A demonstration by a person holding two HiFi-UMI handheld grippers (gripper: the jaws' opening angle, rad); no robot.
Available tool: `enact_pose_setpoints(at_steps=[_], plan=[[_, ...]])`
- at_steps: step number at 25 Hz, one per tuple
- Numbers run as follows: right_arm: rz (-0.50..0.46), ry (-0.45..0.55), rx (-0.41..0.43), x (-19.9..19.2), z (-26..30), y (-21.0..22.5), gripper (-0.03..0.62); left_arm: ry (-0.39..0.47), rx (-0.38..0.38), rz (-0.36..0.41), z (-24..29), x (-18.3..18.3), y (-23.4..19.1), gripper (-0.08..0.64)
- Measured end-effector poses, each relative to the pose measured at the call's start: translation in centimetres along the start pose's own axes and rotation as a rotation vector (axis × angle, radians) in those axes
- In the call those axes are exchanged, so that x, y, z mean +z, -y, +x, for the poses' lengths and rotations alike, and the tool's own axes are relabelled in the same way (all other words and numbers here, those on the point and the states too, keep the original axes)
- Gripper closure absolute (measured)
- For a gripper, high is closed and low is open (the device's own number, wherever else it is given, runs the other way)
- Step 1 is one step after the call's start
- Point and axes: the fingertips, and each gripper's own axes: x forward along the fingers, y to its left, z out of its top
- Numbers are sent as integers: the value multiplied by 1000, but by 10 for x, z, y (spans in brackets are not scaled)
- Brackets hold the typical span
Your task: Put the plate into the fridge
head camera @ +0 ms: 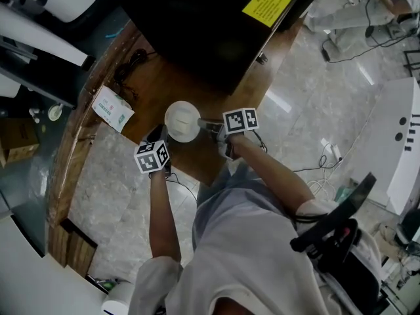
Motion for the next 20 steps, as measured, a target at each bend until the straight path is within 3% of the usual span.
enact_pose_setpoints(at_steps=[5, 13, 17, 20], plan=[[-6, 4, 29, 0, -60, 12, 571, -6, 2, -13, 3, -8, 53, 506], [12, 13, 88, -5, -168, 31, 571, -16, 1, -107, 3, -46, 149, 506], [9, 12, 132, -4, -198, 31, 571, -11, 5, -140, 7, -54, 168, 506], [5, 14, 161, -1, -210, 25, 571, -7, -37, -167, 7, -55, 175, 506]])
